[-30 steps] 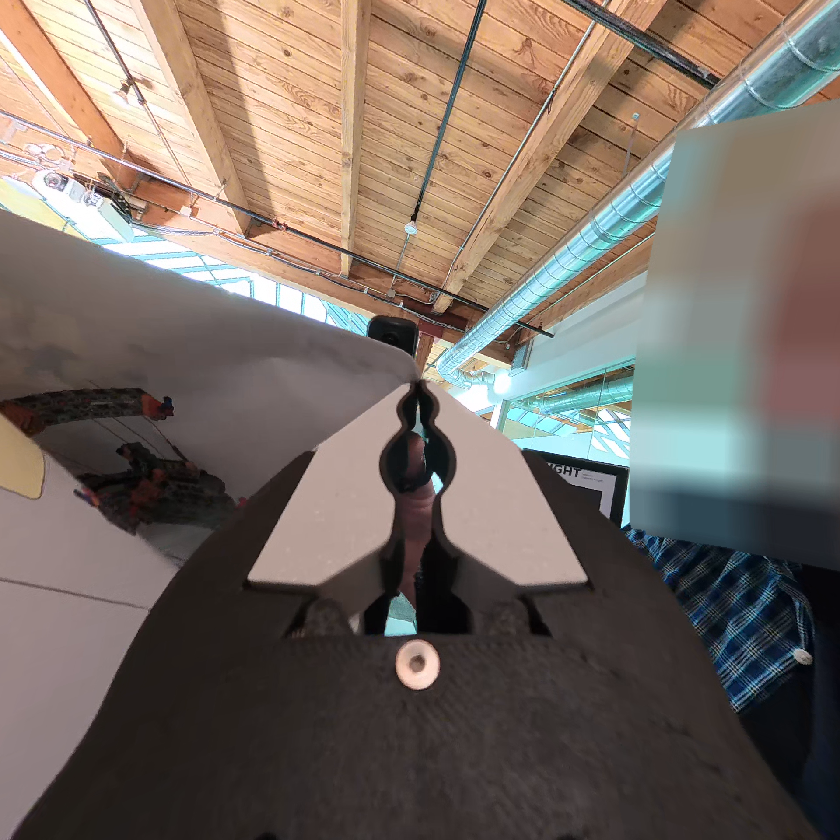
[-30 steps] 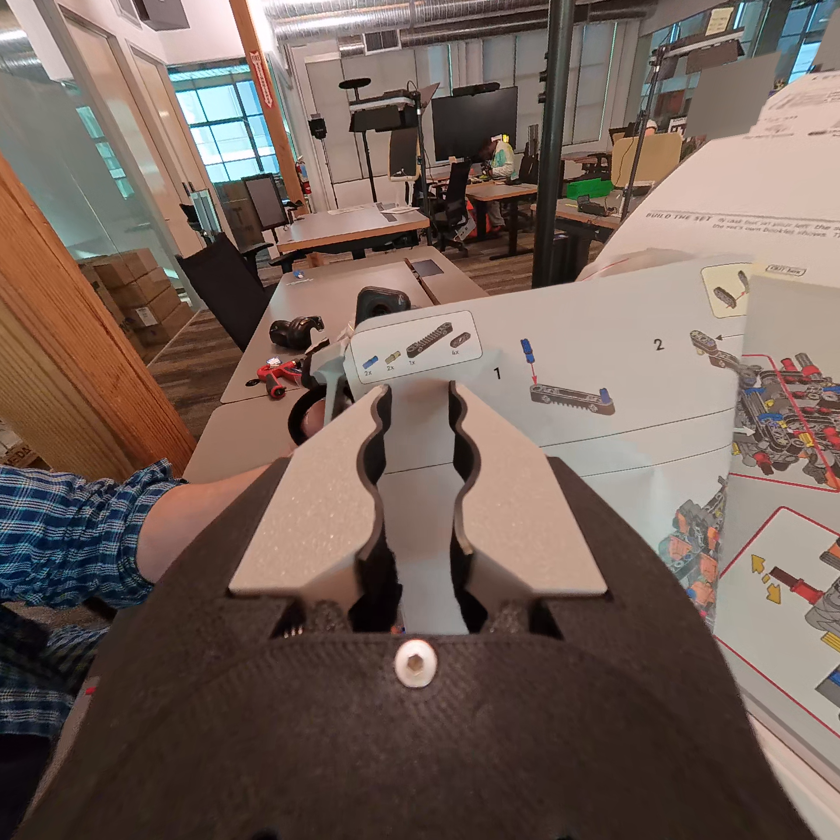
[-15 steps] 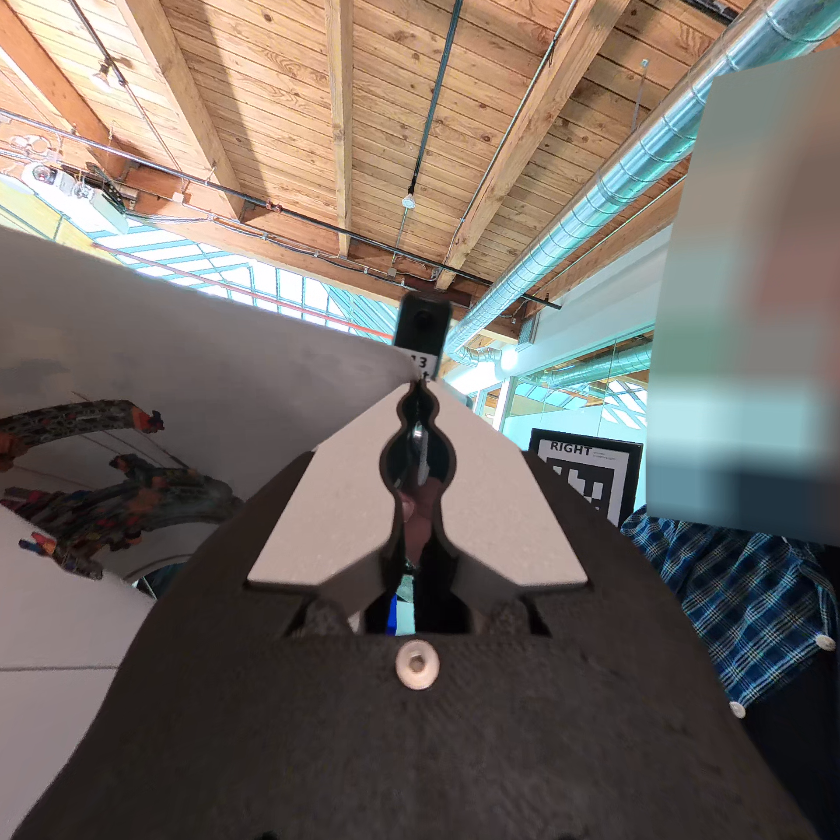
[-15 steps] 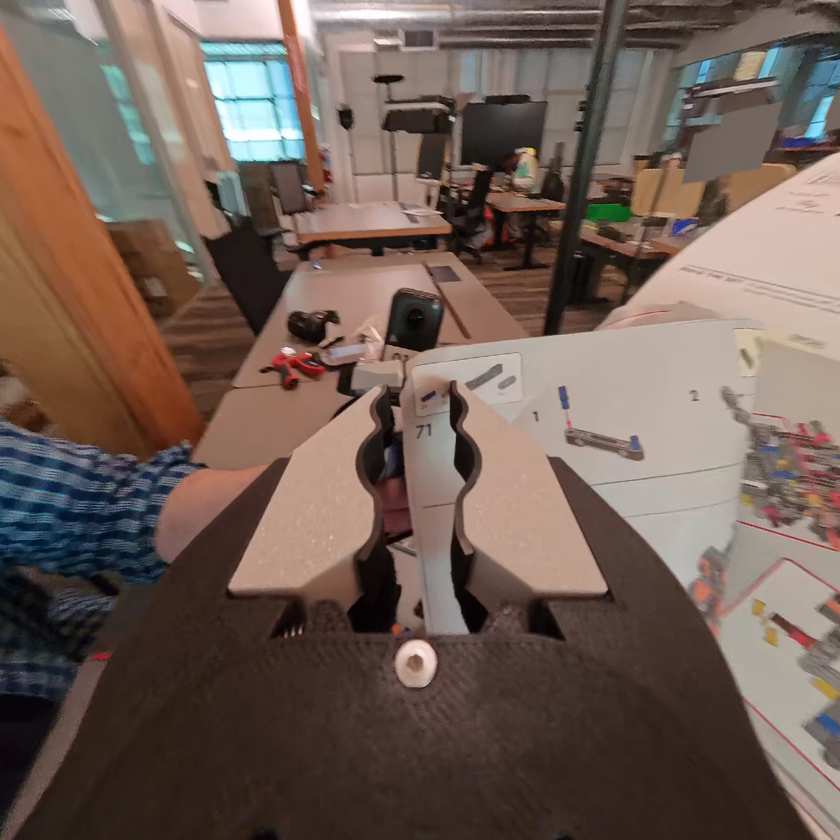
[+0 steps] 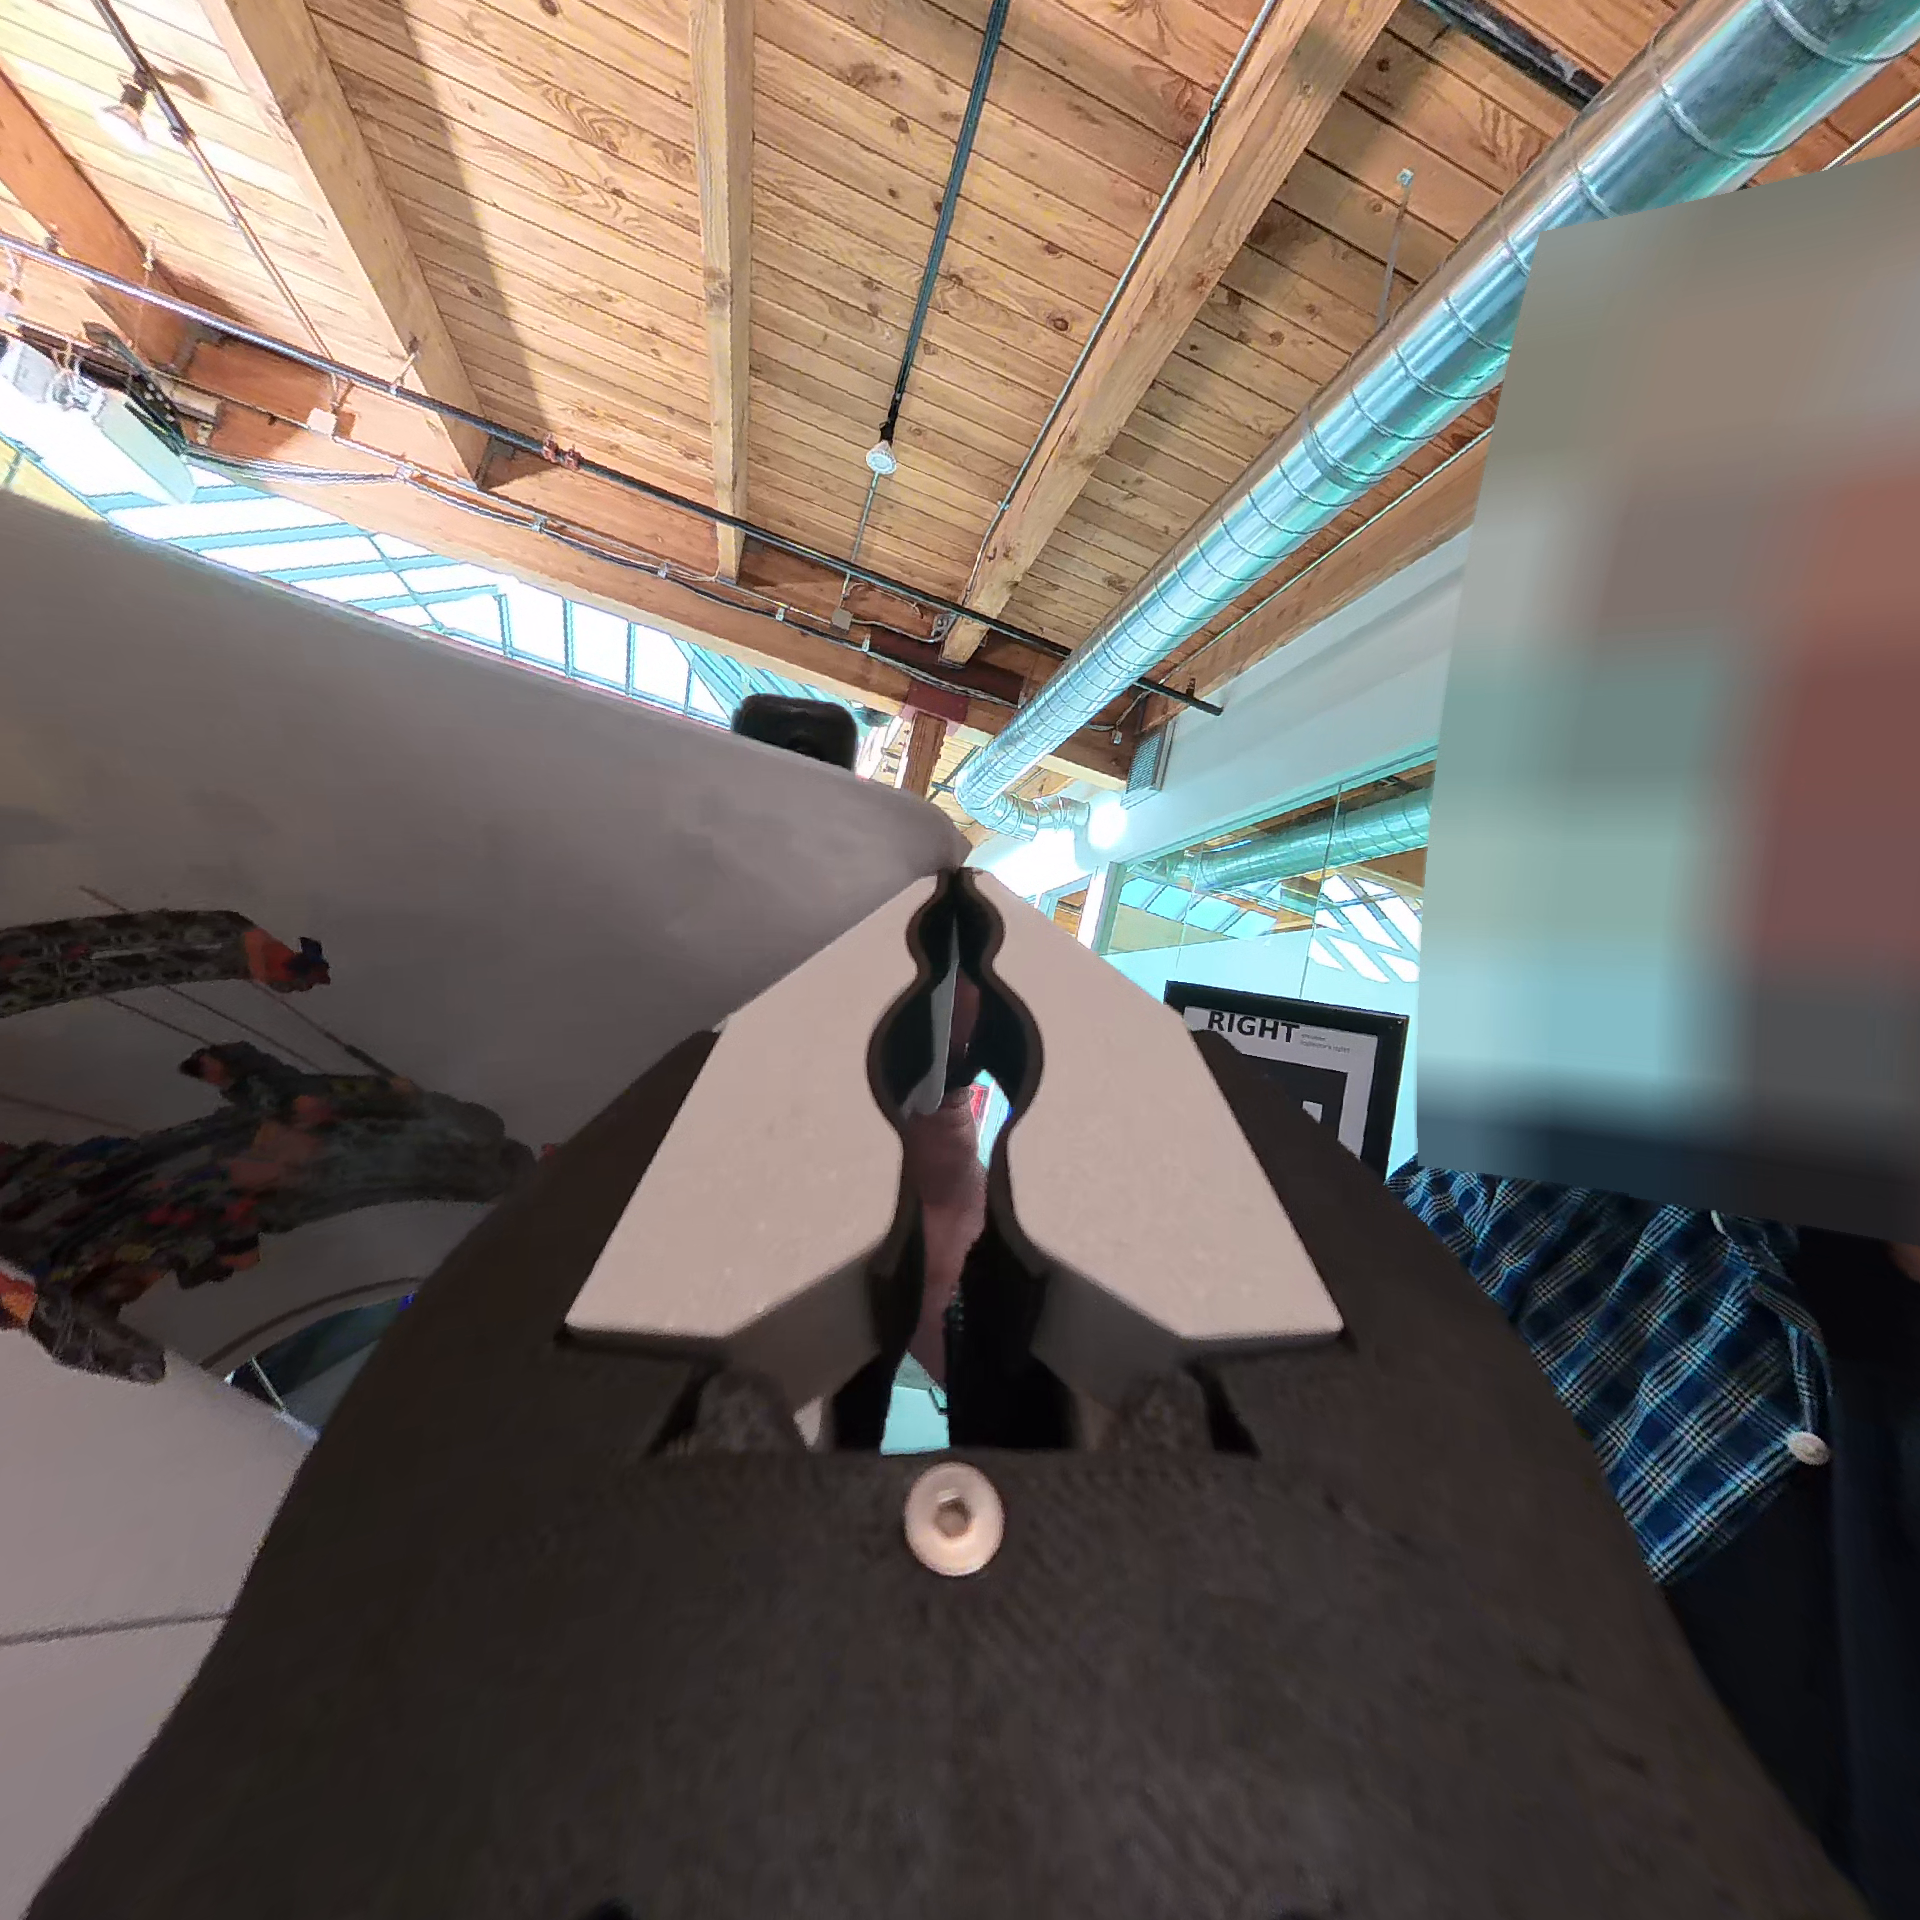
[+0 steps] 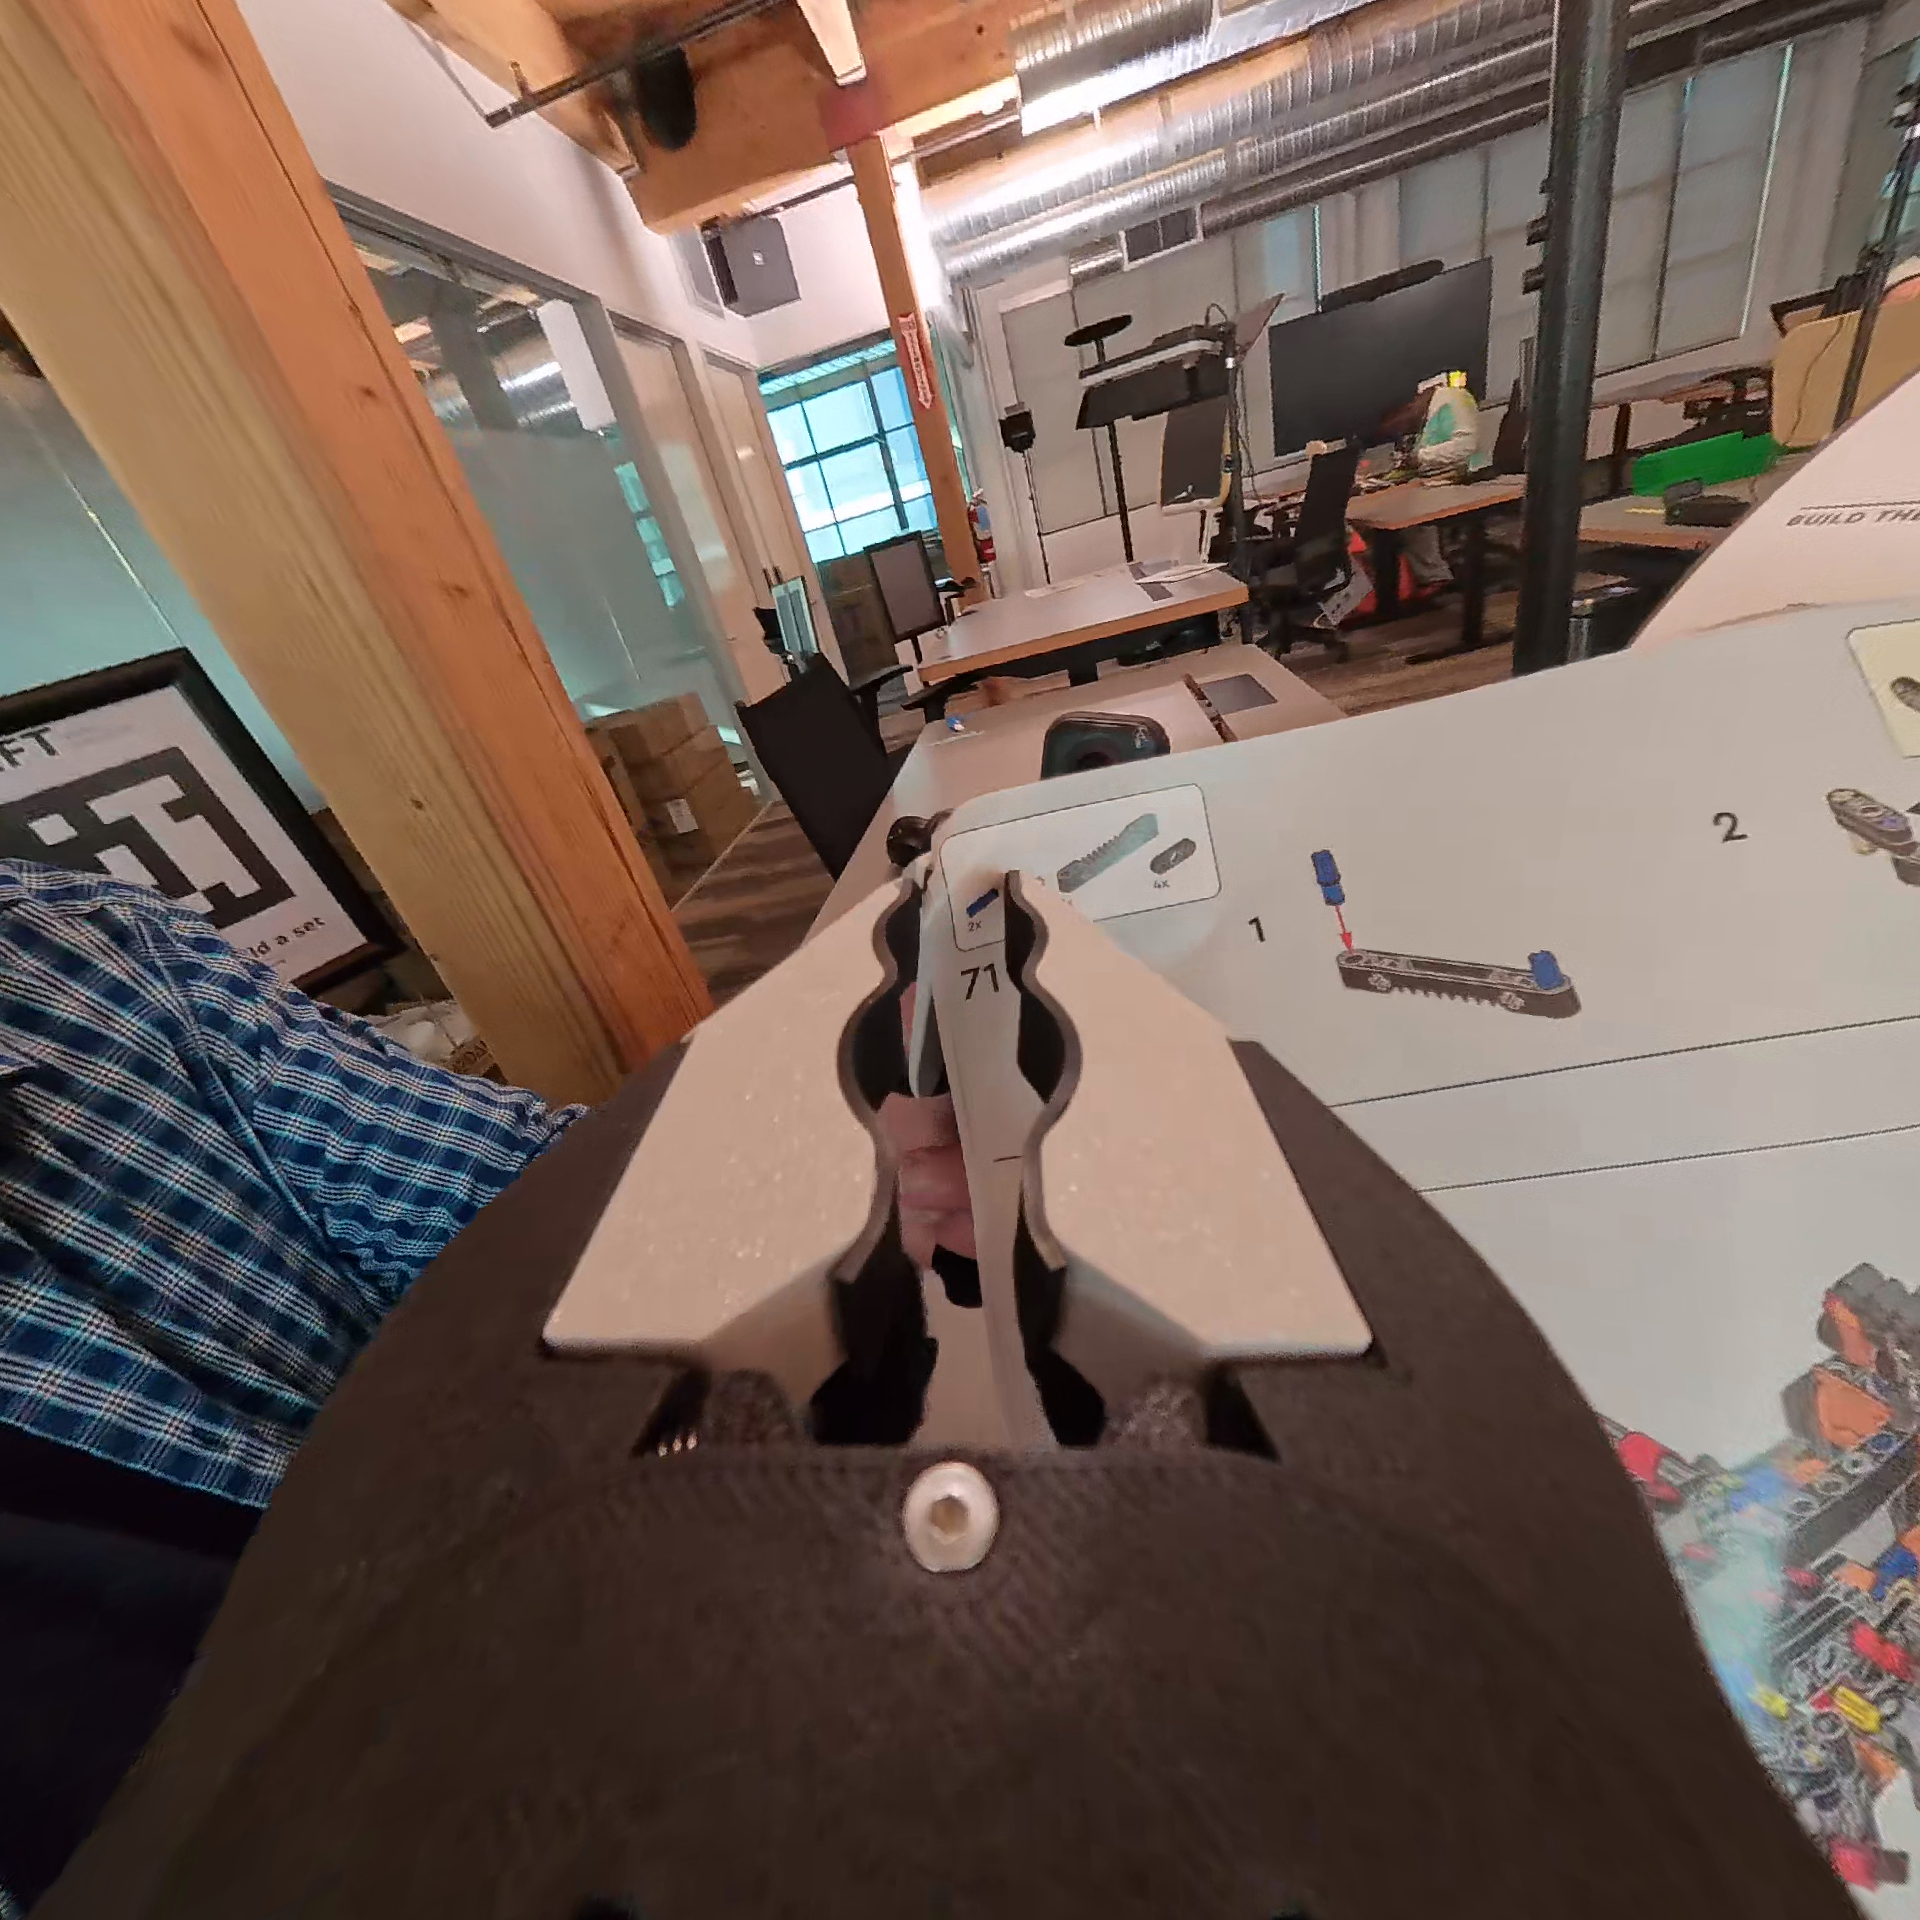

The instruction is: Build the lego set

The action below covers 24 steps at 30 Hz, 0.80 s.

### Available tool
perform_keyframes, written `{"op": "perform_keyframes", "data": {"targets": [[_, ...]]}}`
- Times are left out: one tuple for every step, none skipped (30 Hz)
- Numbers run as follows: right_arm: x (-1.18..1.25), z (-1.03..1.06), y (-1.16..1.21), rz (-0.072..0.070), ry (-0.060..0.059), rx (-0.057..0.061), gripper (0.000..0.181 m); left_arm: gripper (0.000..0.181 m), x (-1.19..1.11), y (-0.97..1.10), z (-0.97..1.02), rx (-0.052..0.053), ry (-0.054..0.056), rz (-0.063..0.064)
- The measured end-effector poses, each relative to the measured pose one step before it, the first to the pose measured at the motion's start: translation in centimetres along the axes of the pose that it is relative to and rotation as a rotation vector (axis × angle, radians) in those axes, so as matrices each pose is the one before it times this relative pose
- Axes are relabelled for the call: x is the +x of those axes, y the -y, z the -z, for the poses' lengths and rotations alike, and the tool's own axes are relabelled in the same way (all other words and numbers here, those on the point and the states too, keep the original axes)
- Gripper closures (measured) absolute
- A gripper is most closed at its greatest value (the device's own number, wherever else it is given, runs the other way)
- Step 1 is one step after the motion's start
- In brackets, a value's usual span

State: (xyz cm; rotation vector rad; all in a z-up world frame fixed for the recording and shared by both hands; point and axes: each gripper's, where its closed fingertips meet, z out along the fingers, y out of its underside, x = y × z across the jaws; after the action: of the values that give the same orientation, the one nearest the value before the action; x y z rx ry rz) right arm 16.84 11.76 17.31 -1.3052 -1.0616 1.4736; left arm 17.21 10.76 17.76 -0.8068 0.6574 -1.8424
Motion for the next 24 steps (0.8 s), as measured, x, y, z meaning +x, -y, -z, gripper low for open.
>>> {"op": "perform_keyframes", "data": {"targets": [[0.006, 0.041, 0.028, -0.0054, 0.0061, 0.0043, 0.170, 0.181, -0.081, -0.008, 0.015, 0.0011, -0.0009, 0.0031], [-0.039, 0.017, 0.015, -0.0080, 0.0090, 0.0040, 0.171, 0.181, -0.040, -0.011, 0.001, 0.0001, -0.0021, 0.0016], [-0.058, 0.015, 0.017, -0.0090, 0.0116, 0.0050, 0.172, 0.181, 0.016, -0.015, -0.032, -0.0005, -0.0034, -0.0004], [-0.077, 0.025, 0.035, -0.0109, 0.0149, 0.0060, 0.173, 0.181, 0.000, -0.006, -0.057, -0.0007, -0.0030, 0.0008], [-0.066, 0.020, 0.034, -0.0115, 0.0163, 0.0065, 0.173, 0.181, 0.051, -0.012, -0.056, -0.0008, -0.0057, 0.0013], [-0.028, 0.008, 0.008, -0.0147, 0.0156, 0.0057, 0.174, 0.181, 0.016, -0.009, -0.052, -0.0003, -0.0040, 0.0015], [0.026, 0.022, 0.029, -0.0152, 0.0134, 0.0062, 0.174, 0.181, -0.048, 0.007, -0.027, 0.0014, -0.0019, 0.0028], [0.053, 0.035, 0.013, -0.0121, 0.0102, 0.0056, 0.176, 0.181, -0.084, 0.002, 0.012, 0.0014, -0.0018, 0.0054], [0.038, 0.030, 0.002, -0.0079, 0.0074, 0.0045, 0.176, 0.181, -0.072, -0.009, 0.005, 0.0012, -0.0024, 0.0049], [0.022, 0.014, 0.004, -0.0099, 0.0076, 0.0040, 0.176, 0.181, -0.038, -0.023, 0.028, 0.0011, -0.0019, 0.0019], [0.010, 0.010, -0.009, -0.0111, 0.0073, 0.0033, 0.177, 0.181, -0.025, -0.017, 0.004, 0.0014, -0.0014, 0.0019], [-0.044, 0.015, 0.033, -0.0038, 0.0053, 0.0063, 0.178, 0.181, -0.014, -0.005, 0.026, 0.0014, -0.0011, 0.0014], [-0.103, 0.067, 0.182, 0.0022, 0.0047, 0.0143, 0.181, 0.181, 0.060, -0.005, 0.035, 0.0001, -0.0048, 0.0004], [0.053, 0.153, 0.292, -0.0019, -0.0046, 0.0195, 0.181, 0.181, 0.090, -0.005, 0.025, -0.0015, -0.0050, -0.0016], [0.053, 0.150, 0.159, -0.0030, -0.0024, 0.0063, 0.181, 0.181, -0.033, -0.059, 0.008, -0.0038, 0.0042, -0.0035], [0.106, 0.082, -0.001, 0.0061, -0.0092, -0.0046, 0.181, 0.181, -0.048, -0.078, -0.011, -0.0040, 0.0039, -0.0001], [0.276, -0.008, -0.171, 0.0152, -0.0263, -0.0161, 0.181, 0.181, 0.013, -0.060, -0.033, -0.0040, 0.0022, -0.0018], [0.151, 0.016, 0.019, 0.0127, -0.0210, -0.0042, 0.181, 0.181, -0.038, -0.090, -0.033, -0.0075, 0.0101, -0.0063], [0.043, 0.089, 0.183, 0.0046, -0.0126, 0.0014, 0.181, 0.181, -0.015, -0.005, 0.028, -0.0070, 0.0144, -0.0081], [0.269, 0.183, 0.197, 0.0118, -0.0303, -0.0058, 0.181, 0.181, 0.003, 0.118, 0.115, -0.0049, 0.0175, -0.0058], [0.411, 0.265, 0.266, 0.0264, -0.0444, -0.0087, 0.181, 0.181, -0.192, 0.074, 0.195, -0.0147, 0.0382, -0.0096], [0.263, 0.362, 0.460, 0.0299, -0.0361, -0.0026, 0.181, 0.181, -0.095, 0.091, 0.272, -0.0200, 0.0423, -0.0159], [0.352, 0.423, 0.573, 0.0259, -0.0389, -0.0034, 0.181, 0.181, -0.061, 0.274, 0.385, -0.0128, 0.0438, -0.0140], [0.721, 0.497, 0.536, 0.0359, -0.0622, -0.0142, 0.181, 0.181, -0.397, 0.294, 0.503, -0.0186, 0.0644, -0.0080]]}}
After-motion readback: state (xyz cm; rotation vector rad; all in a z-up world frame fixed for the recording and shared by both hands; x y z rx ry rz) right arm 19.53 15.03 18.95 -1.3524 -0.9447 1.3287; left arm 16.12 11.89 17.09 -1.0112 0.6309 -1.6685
